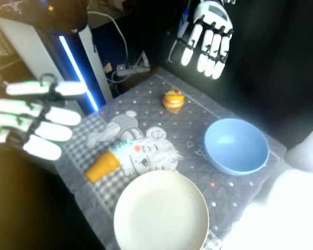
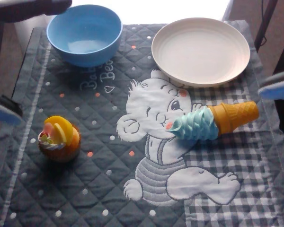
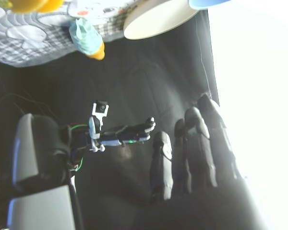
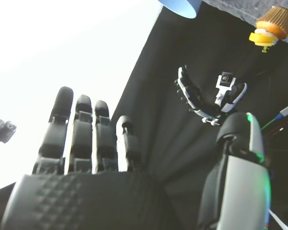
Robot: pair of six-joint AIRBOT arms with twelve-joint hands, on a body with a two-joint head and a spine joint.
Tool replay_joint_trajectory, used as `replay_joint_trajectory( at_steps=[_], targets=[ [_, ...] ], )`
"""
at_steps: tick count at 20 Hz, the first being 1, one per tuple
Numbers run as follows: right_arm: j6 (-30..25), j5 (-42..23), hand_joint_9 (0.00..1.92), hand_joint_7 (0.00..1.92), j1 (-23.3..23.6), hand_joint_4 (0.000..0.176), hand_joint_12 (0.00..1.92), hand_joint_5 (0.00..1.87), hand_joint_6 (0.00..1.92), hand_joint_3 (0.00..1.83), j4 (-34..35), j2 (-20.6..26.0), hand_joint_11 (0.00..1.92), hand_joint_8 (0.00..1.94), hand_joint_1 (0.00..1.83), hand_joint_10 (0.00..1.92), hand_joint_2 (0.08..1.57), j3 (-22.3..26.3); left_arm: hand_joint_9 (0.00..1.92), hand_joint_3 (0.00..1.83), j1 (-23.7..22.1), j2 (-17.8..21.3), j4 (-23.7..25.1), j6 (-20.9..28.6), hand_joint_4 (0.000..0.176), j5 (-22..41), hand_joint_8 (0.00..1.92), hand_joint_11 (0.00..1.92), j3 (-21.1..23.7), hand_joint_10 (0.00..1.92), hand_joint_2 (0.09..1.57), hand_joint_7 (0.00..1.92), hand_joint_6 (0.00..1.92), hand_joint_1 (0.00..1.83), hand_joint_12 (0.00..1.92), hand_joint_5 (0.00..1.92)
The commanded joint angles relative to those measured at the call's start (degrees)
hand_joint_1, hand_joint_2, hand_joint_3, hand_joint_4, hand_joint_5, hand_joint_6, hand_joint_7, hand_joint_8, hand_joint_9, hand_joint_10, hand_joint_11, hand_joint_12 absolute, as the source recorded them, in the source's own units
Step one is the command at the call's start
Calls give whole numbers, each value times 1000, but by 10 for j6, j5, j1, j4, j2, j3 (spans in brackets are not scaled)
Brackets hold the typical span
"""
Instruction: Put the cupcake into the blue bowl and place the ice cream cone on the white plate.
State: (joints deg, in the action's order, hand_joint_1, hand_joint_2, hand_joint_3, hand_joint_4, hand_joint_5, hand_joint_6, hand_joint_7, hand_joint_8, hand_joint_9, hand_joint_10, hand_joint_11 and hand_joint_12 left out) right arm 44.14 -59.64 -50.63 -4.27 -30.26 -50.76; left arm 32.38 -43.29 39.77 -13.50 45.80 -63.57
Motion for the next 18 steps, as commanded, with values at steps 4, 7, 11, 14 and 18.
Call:
replay_joint_trajectory(
  at_steps=[4, 7, 11, 14, 18],
  targets=[
    [-1, -63, 340, 288, 9, 0, 118, 87, 0, 0, 18, -2, 306, 0, 763, 0, 677, -3, 134, 0, -18, -9, -11, 18, 30, 36, 3, 0, -6, 1, 764, 139, 0, 782, 330, 0],
    [-1, -49, 226, 208, 11, 0, 70, 99, 1, 0, 10, -3, 228, 0, 822, 0, 653, -4, 78, 1, -38, -17, 24, 41, 0, 15, 5, 0, -10, 4, 779, 73, 5, 709, 348, 32],
    [-1, 29, 238, 250, 49, 6, 53, 139, 14, 0, -32, -29, 214, 16, 764, 13, 646, -28, 184, 0, -91, -27, 126, 100, 0, -35, 5, 0, -19, 11, 716, 181, 3, 709, 649, 163],
    [-1, 137, 236, 252, 121, 0, 55, 158, 14, 0, -104, -65, 224, 9, 748, 8, 652, -43, 211, 0, -102, -29, 176, 142, 0, -55, 6, 0, -22, 12, 700, 200, 2, 718, 736, 169],
    [-94, 233, 351, 370, 190, 0, 114, 211, 4, 0, -242, -116, 364, 5, 739, 7, 606, -65, 337, 5, -90, -28, 208, 164, 0, -70, 6, 39, -22, 19, 699, 297, 3, 707, 971, 204]
  ],
)
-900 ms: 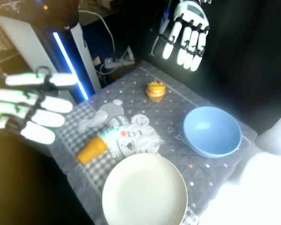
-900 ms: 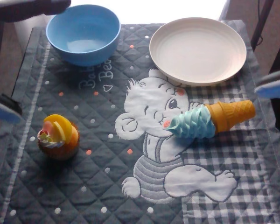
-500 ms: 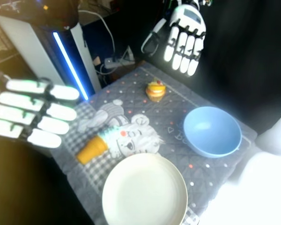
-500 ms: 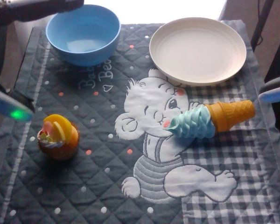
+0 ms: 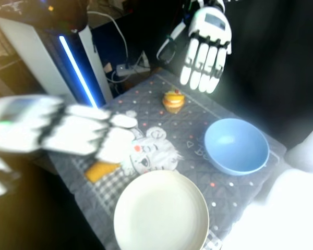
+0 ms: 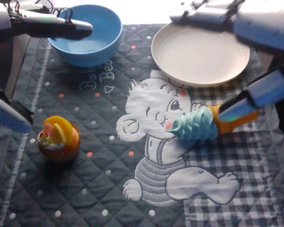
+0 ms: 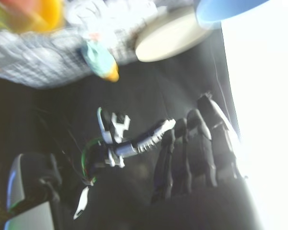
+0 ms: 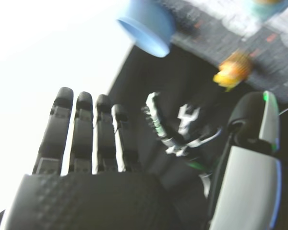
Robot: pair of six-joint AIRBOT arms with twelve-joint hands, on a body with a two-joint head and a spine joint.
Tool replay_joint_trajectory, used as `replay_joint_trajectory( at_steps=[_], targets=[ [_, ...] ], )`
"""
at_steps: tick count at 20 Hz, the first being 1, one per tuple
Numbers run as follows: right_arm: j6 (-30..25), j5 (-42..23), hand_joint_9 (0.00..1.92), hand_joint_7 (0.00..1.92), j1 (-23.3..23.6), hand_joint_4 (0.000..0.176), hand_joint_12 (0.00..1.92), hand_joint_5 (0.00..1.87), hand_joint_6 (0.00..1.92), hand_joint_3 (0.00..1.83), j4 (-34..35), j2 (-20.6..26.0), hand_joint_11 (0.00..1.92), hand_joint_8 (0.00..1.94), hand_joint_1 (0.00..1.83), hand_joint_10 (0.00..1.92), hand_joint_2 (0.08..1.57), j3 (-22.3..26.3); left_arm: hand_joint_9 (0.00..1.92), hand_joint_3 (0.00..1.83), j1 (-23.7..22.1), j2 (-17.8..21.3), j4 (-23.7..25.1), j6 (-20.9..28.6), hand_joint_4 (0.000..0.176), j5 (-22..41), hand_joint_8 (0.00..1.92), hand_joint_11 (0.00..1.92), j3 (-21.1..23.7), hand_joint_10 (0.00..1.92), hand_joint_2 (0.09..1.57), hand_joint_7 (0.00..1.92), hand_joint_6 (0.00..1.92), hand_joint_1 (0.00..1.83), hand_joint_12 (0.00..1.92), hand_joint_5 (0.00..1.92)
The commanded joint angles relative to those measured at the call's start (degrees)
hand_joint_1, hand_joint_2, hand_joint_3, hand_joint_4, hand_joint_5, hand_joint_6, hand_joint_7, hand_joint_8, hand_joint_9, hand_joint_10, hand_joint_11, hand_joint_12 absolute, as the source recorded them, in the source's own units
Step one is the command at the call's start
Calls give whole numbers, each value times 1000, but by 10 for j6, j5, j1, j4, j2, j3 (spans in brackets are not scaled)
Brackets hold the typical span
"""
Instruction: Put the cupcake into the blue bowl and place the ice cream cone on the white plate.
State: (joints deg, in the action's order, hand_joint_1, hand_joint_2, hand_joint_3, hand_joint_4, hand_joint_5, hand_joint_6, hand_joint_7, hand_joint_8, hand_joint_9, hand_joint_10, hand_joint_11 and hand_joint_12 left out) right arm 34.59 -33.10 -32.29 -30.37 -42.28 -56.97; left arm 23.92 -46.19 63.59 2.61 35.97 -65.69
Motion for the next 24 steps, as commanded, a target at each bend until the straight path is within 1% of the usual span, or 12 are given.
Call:
replay_joint_trajectory(
  at_steps=[1, 4, 7, 8, 10, 11, 12, 13, 15, 18, 21, 24],
  targets=[
    [-18, -30, 369, 385, 7, 0, 120, 223, 7, 0, 9, -1, 371, 10, 707, 13, 585, -9, 350, 1, -4, 0, -24, 6, 0, 24, 3, 39, 0, 11, 689, 306, 1, 745, 932, 220],
    [-28, -11, 368, 387, 6, 0, 115, 227, 6, 0, 5, -9, 329, 7, 680, 9, 591, -13, 342, 0, -1, -5, -3, 23, 0, 14, 0, 10, 0, 0, 666, 301, 0, 724, 994, 207],
    [-30, 2, 312, 371, 3, 0, 105, 208, 4, 0, 4, -21, 270, 3, 722, 0, 571, -13, 417, 0, 21, -9, -7, 25, 0, 8, 4, 80, 0, 8, 663, 387, 2, 812, 952, 271],
    [-30, 4, 321, 387, 0, 0, 241, 226, 6, 10, 4, -24, 234, 4, 724, 1, 552, -13, 434, 0, 25, -11, -8, 25, 0, 8, 2, 110, 0, 5, 660, 411, 1, 825, 885, 313],
    [-35, 7, 377, 423, -8, 0, 574, 240, 1, 1, 4, -28, 108, 1, 719, 1, 569, -13, 498, 0, 33, -17, -2, 29, 0, 5, 3, 196, 0, 13, 644, 458, 3, 798, 881, 374],
    [-40, 7, 376, 418, -14, 0, 668, 233, 0, 0, 4, -28, 84, 2, 711, 1, 569, -13, 521, 2, 38, -20, 6, 38, 9, 5, 7, 221, 0, 20, 651, 469, 2, 799, 894, 373],
    [-44, 7, 366, 396, -20, 0, 739, 219, 0, 0, 4, -28, 63, 3, 696, 2, 585, -13, 529, 0, 42, -23, 10, 43, 12, 6, 2, 202, 0, 10, 659, 480, 0, 796, 933, 376],
    [-50, 8, 331, 373, -28, 0, 776, 206, 0, 4, 4, -27, 12, 0, 715, 0, 609, -13, 550, 5, 49, -25, 14, 47, 0, 7, 8, 217, 0, 15, 675, 502, 10, 761, 949, 403],
    [-58, 8, 352, 411, -42, 0, 853, 249, 1, 2, 4, -26, 0, 3, 752, 4, 627, -13, 536, 3, 62, -29, 14, 50, 0, 6, 8, 143, -1, 6, 675, 510, 12, 762, 926, 422],
    [-65, 12, 372, 425, -55, 0, 864, 277, 7, 5, 4, -28, 6, 4, 754, 9, 639, -13, 560, 1, 75, -35, 14, 53, 0, 5, 7, 172, -1, 13, 674, 518, 15, 795, 940, 445],
    [-72, 15, 411, 457, -70, 0, 750, 310, 1, 2, 6, -34, 76, 1, 697, 7, 590, -13, 567, 0, 80, -52, 35, 72, 0, 5, 3, 191, -8, 12, 674, 513, 9, 847, 946, 445],
    [-72, 15, 400, 459, -80, 0, 660, 318, 3, 0, 13, -39, 110, 0, 685, 0, 575, -15, 595, 0, 81, -69, 44, 81, 0, 2, 0, 268, -19, 2, 670, 520, 0, 810, 829, 449]
  ],
)
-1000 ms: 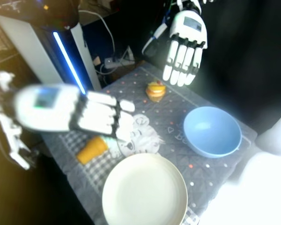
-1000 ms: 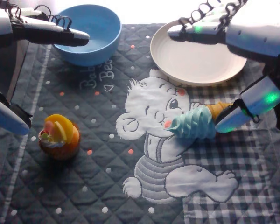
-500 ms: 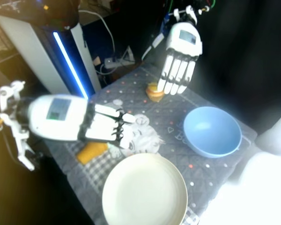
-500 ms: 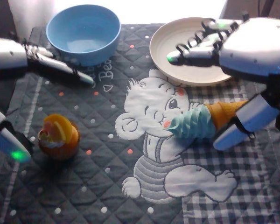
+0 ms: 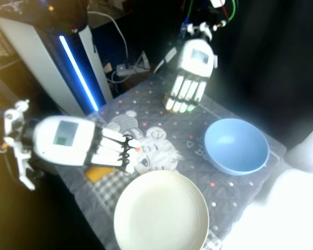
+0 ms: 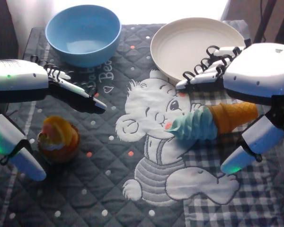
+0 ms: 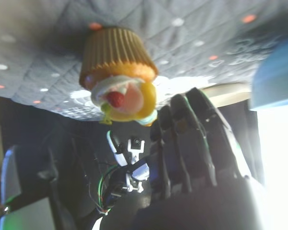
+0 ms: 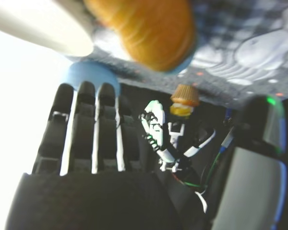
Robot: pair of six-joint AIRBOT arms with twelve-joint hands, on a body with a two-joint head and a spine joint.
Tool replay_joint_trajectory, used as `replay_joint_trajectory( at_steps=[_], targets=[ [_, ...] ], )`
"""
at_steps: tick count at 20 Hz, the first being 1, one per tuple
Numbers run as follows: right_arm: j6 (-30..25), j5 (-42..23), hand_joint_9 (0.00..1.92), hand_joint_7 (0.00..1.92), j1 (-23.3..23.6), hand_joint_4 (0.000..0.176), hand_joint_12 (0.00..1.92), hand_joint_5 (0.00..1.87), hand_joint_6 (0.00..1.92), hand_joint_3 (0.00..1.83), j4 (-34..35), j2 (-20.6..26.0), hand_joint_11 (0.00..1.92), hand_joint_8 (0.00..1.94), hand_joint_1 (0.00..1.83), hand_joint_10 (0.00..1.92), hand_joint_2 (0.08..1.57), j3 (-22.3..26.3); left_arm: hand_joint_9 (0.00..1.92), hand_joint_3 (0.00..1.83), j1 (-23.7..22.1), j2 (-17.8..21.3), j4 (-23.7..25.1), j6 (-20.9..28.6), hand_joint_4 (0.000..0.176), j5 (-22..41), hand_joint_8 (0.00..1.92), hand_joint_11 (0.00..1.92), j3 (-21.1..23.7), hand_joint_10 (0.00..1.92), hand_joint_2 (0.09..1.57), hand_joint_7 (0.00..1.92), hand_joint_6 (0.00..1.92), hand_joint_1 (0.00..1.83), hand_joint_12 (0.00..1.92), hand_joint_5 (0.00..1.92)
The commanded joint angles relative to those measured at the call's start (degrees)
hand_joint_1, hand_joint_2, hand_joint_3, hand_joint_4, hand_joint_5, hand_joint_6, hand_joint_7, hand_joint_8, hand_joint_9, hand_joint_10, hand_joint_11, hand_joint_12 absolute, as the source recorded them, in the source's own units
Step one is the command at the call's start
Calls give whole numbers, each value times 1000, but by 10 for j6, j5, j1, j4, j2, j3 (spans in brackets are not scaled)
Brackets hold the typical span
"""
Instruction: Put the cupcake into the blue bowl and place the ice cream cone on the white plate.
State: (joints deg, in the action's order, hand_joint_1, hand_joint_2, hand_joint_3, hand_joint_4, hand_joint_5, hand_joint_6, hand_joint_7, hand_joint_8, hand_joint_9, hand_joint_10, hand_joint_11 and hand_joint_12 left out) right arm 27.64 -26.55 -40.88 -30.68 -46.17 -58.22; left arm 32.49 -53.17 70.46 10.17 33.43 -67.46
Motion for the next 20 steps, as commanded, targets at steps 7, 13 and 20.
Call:
replay_joint_trajectory(
  at_steps=[7, 13, 20],
  targets=[
    [-2, -50, 394, 450, -5, 0, 805, 352, 7, 0, 28, -13, 95, 8, 656, 8, 588, -11, 551, 0, 10, -6, -31, 5, 53, 16, 1, 225, -8, 2, 678, 480, 0, 803, 930, 414],
    [-2, -48, 444, 478, -12, 0, 728, 332, 4, 0, 39, -20, 125, 6, 669, 10, 590, -20, 556, 0, 14, -11, -38, 5, 10, 13, 7, 229, -14, 6, 681, 495, 7, 831, 942, 436],
    [-2, -36, 471, 508, -23, 0, 1012, 356, 1, 2, 46, -26, 30, 2, 678, 4, 622, -30, 548, 0, 21, -19, -37, 5, 19, 10, 0, 249, -21, 0, 689, 493, 1, 826, 870, 433]
  ],
)
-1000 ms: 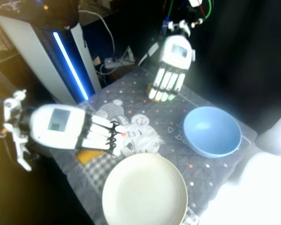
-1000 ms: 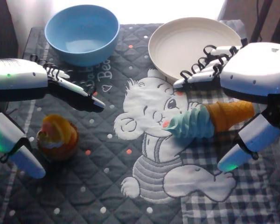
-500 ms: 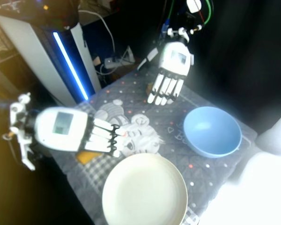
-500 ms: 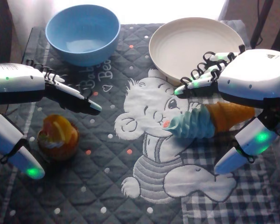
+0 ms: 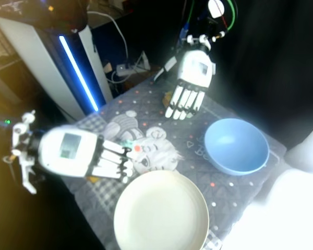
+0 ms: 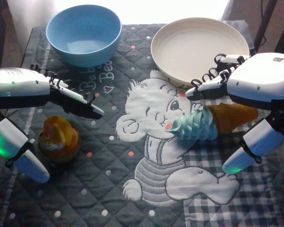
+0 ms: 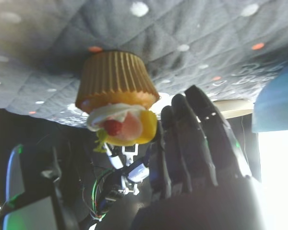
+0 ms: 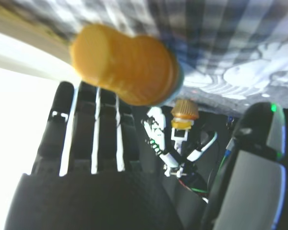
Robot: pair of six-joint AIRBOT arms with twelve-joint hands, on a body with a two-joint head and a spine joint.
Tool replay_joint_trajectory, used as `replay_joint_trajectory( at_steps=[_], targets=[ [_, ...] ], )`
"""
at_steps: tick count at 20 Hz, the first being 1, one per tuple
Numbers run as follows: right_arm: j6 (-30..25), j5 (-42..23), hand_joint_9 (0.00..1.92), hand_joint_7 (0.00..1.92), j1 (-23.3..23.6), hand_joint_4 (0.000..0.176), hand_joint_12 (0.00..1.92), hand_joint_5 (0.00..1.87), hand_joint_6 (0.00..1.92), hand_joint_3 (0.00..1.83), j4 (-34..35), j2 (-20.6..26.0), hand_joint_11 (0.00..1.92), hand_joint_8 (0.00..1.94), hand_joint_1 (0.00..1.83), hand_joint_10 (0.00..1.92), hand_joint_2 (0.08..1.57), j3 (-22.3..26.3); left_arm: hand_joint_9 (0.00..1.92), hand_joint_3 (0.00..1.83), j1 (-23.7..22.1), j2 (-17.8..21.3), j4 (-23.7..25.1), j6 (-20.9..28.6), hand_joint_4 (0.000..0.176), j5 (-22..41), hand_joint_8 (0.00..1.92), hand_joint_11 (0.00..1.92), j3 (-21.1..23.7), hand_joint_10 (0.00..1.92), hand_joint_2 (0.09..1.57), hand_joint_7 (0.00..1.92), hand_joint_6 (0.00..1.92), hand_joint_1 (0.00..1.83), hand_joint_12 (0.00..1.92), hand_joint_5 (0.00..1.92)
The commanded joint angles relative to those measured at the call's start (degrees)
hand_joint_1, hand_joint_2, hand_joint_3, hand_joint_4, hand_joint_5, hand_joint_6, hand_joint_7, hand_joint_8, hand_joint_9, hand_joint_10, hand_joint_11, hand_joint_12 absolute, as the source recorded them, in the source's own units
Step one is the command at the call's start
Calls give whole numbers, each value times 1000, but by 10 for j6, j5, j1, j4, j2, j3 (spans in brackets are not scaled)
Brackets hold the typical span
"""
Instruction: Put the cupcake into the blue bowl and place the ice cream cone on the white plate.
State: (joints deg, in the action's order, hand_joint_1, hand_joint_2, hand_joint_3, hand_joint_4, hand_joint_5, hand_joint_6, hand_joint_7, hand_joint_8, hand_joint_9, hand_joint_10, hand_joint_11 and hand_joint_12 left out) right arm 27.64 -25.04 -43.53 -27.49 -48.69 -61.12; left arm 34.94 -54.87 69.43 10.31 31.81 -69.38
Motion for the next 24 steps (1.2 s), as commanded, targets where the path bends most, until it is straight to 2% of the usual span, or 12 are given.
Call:
replay_joint_trajectory(
  at_steps=[1, 7, 12, 14, 15, 16, 17, 18, 19, 20, 22, 24],
  targets=[
    [-2, -51, 451, 509, 4, 0, 991, 357, 1, 9, 14, -1, 9, 2, 722, 0, 642, -1, 545, 0, -4, -2, -26, 4, 28, 26, 0, 243, -2, 0, 685, 487, 0, 826, 867, 429],
    [-2, -46, 554, 591, 3, 0, 674, 383, 0, 1, 14, -3, 280, 5, 827, 10, 803, -5, 556, 10, -3, -2, -26, 4, 0, 25, 1, 271, -3, 3, 717, 491, 9, 890, 881, 459],
    [-2, -44, 1174, 1116, 2, 0, 1087, 619, 4, 0, 16, -4, 628, 12, 954, 40, 903, -7, 956, 1, -1, -1, -26, 4, 0, 24, 12, 687, -3, 43, 934, 775, 9, 1243, 919, 786],
    [-2, -43, 1108, 1157, 0, 0, 1133, 717, 6, 0, 20, -7, 357, 4, 973, 3, 911, -11, 1074, 0, 3, -1, -27, 4, 0, 24, 13, 713, -3, 32, 955, 944, 12, 1401, 998, 959],
    [-2, -43, 1126, 1183, -1, 0, 1147, 787, 10, 0, 21, -7, 301, 4, 1059, 7, 905, -13, 1208, 1, 4, -1, -27, 4, 0, 23, 269, 920, -3, 621, 995, 1166, 520, 1403, 1126, 1136],
    [-2, -43, 1164, 1202, -2, 0, 1160, 819, 17, 0, 26, -11, 307, 9, 1076, 21, 903, -17, 1127, 3, 8, -3, -29, 4, 0, 25, 561, 1005, -3, 956, 1051, 1064, 780, 1394, 1137, 1038],
    [-2, -43, 1185, 1394, -4, 0, 1234, 874, 14, 2, 26, -16, 283, 124, 1328, 18, 944, -20, 1064, 0, 15, -3, -39, 2, 0, 26, 565, 951, -4, 1051, 1060, 1085, 843, 1391, 1071, 1059],
    [-2, -43, 1320, 1425, -5, 0, 1362, 944, 18, 1, 27, -17, 648, 163, 1379, 61, 956, -21, 1050, 1, 16, -3, -43, -1, 0, 27, 516, 948, -4, 1075, 1055, 1115, 820, 1392, 1048, 1086],
    [-2, -43, 1524, 1478, -5, 0, 1210, 1143, 338, 0, 28, -18, 1115, 205, 1325, 119, 986, -22, 1021, 1, 17, -3, -45, -3, 0, 27, 506, 944, -4, 1099, 1055, 1118, 799, 1391, 1045, 1113],
    [-2, -43, 1604, 1473, -6, 0, 1078, 1204, 378, 0, 29, -19, 1290, 252, 1315, 118, 989, -23, 1032, 1, 17, -4, -47, -6, 0, 28, 512, 958, -4, 1100, 1055, 1109, 786, 1391, 1053, 1114],
    [-2, -43, 1629, 1436, -6, 0, 1065, 1236, 353, 1, 29, -21, 1306, 342, 1311, 75, 991, -25, 979, 0, 19, -5, -53, -11, 0, 28, 483, 902, -4, 1123, 1057, 1142, 808, 1389, 1035, 1119],
    [-2, -43, 1595, 1313, -6, 0, 946, 1077, 653, 2, 29, -22, 1300, 575, 1299, 23, 1030, -25, 1027, 0, 20, -6, -56, -12, 0, 29, 419, 939, -4, 1100, 1045, 1170, 739, 1394, 1080, 1140]
  ],
)
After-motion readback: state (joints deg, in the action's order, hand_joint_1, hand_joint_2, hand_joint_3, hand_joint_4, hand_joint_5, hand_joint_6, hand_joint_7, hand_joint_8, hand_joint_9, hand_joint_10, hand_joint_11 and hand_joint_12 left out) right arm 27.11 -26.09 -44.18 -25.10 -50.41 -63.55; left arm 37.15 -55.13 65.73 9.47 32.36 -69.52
